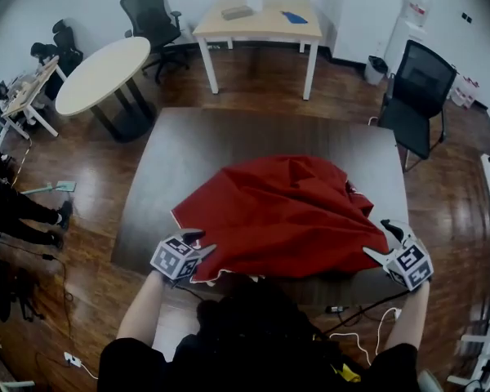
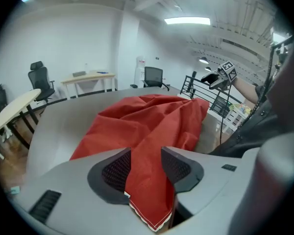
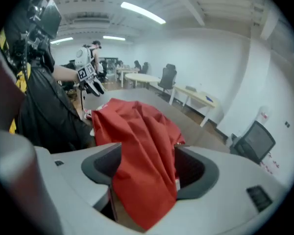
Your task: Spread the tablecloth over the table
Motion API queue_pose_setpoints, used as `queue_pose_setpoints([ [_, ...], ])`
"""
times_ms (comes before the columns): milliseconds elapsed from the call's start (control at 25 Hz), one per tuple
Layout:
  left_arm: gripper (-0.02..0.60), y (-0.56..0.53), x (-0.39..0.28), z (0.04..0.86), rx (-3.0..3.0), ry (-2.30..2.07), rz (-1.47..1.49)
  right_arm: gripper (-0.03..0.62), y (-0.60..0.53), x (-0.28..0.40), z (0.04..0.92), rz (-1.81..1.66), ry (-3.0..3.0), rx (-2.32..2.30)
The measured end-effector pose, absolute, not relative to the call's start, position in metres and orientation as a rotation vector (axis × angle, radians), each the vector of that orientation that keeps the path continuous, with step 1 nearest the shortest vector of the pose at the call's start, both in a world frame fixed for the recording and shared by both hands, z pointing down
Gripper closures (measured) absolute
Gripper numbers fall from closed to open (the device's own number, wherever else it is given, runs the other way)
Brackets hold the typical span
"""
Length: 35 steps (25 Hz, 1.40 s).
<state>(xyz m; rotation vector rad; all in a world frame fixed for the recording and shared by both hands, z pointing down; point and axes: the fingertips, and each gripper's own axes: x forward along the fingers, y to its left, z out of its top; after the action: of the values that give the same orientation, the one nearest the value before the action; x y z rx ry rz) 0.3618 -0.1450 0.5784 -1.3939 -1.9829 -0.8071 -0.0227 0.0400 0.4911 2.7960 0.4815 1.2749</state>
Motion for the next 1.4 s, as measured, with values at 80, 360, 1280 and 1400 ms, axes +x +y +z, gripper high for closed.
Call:
queue_pose_setpoints([
  [80,0.416,-0.148,0.369,0.567,-1.514,-1.988,-0.800,0.246,0.032,0.034,0.484,1.128,0.342,2.859],
  [360,0.578,-0.202,0.390,0.576,-2.009,-1.884,-0.950,0.246,-0.072,0.221,0.551,1.015,-0.264,2.829],
  [1280,0.377,-0.314,0.476,0.651,-1.640,-2.029,-0.994,0.565,-0.215,0.424,0.653,1.399,-0.522,2.731],
  [1400,0.368,-0.293,0.487,0.645,-1.587,-2.123,-0.968,0.565,-0.193,0.459,0.603,1.220,-0.340,2.983],
])
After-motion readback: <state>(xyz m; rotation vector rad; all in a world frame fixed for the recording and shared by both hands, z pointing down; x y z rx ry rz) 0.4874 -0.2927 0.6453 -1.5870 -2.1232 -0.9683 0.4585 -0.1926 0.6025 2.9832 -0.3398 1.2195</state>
